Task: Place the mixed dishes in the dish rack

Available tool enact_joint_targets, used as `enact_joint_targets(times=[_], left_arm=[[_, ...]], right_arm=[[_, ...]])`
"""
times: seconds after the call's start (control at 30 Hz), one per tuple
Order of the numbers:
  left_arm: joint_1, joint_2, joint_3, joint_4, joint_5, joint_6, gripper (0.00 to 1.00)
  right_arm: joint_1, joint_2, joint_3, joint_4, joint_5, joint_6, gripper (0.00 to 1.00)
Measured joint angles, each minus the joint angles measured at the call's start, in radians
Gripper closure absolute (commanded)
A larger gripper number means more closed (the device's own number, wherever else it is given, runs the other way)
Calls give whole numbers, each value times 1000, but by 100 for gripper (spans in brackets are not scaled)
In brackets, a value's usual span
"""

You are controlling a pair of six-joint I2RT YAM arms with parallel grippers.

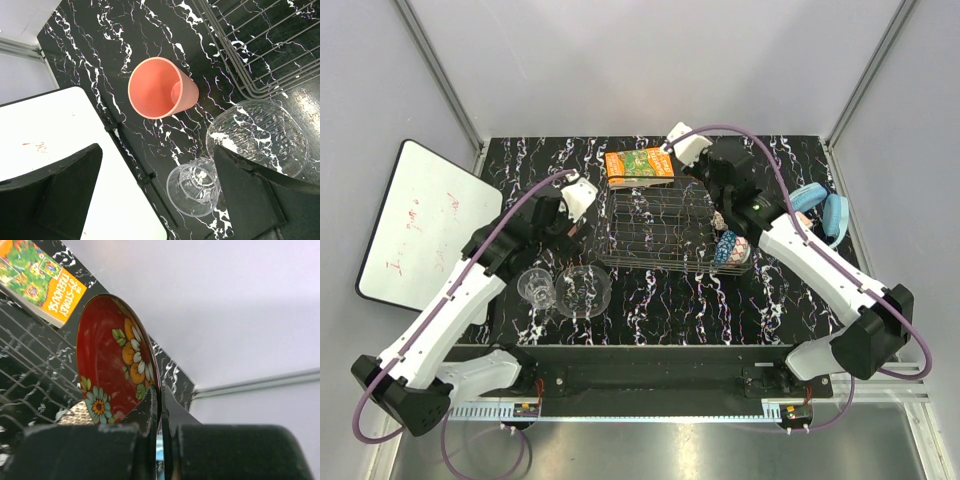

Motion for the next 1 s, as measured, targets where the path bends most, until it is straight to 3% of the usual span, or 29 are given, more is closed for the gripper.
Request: enact_joint_targets(times=[0.47,1.0], left_arm=[[22,2,0,8,1,0,1],[37,2,-1,33,2,0,1]], right_arm=[[-54,11,-259,174,-160,-354,100],[-54,2,-352,203,-291,-469,100]])
